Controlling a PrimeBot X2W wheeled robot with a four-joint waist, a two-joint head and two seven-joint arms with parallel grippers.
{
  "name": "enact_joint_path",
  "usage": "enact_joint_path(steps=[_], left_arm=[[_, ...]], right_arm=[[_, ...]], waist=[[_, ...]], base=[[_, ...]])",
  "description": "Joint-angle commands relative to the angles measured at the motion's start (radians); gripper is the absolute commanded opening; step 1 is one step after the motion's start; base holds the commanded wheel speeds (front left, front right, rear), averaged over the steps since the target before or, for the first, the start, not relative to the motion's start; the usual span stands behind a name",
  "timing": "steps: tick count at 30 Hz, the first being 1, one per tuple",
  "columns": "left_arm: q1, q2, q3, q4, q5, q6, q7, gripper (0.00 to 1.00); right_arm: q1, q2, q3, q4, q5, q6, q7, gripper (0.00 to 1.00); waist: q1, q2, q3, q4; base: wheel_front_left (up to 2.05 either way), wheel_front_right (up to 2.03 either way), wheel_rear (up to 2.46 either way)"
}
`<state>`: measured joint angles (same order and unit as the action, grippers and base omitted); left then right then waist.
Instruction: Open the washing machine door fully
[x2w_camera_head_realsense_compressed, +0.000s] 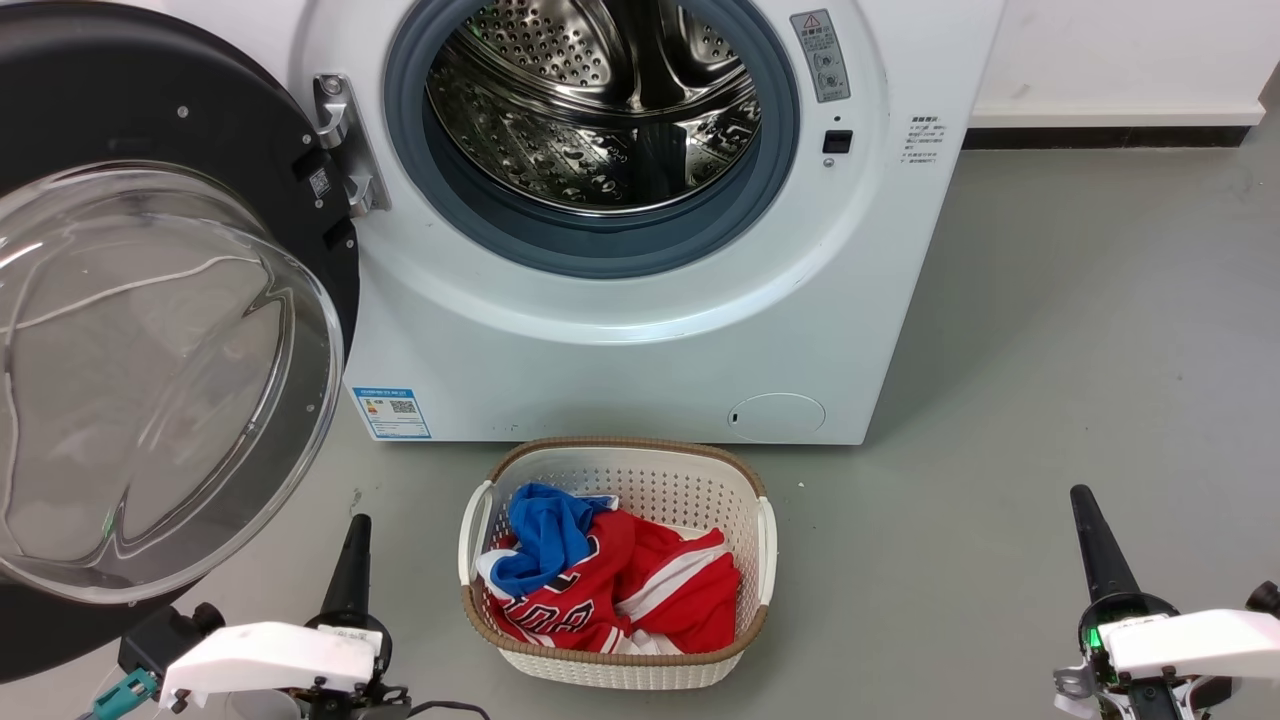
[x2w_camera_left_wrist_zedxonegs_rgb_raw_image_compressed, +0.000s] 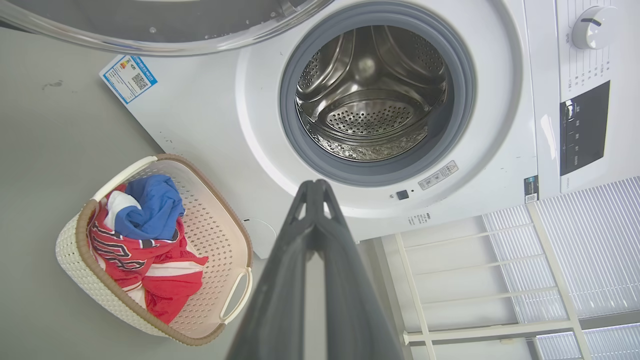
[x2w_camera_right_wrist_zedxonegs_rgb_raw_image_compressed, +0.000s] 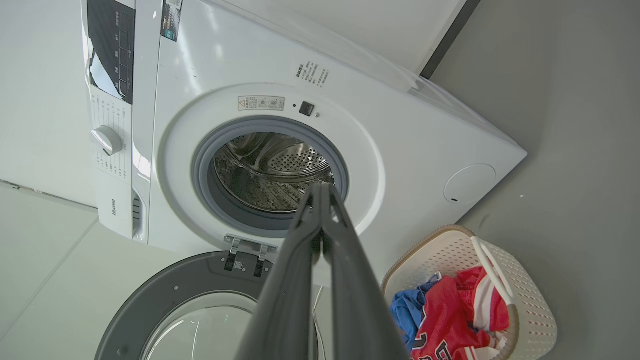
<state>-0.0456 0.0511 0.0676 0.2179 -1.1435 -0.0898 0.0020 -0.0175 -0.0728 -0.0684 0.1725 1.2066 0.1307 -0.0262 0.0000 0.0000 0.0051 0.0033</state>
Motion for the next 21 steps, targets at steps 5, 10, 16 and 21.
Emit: enact_joint_path(steps=[5,10,16,21], left_arm=[[-0.026,-0.001,0.008,-0.001,-0.065,-0.01,0.017,0.0],[-0.033,-0.001,0.014,0.003,-0.116,-0.016,0.03,0.0],[-0.037,-0.001,0.02,0.007,-0.173,-0.019,0.043,0.0],[-0.043,-0.001,0.024,0.01,-0.219,-0.024,0.054,0.0]], right_arm=[[-0.03,-0.006,-0.002,0.007,0.061,0.0,0.016,0.0],[-0.038,-0.006,-0.004,0.014,0.108,0.0,0.027,0.0],[-0.048,-0.005,-0.006,0.024,0.162,0.0,0.044,0.0],[-0.055,-0.004,-0.007,0.032,0.202,0.0,0.055,0.0]], waist=[[0.0,0.0,0.0,0.0],[0.0,0.0,0.0,-0.001],[0.0,0.0,-0.001,-0.001],[0.0,0.0,-0.001,-0.001]], base=[[0.0,0.0,0.0],[0.0,0.0,0.0],[0.0,0.0,0.0],[0.0,0.0,0.0]])
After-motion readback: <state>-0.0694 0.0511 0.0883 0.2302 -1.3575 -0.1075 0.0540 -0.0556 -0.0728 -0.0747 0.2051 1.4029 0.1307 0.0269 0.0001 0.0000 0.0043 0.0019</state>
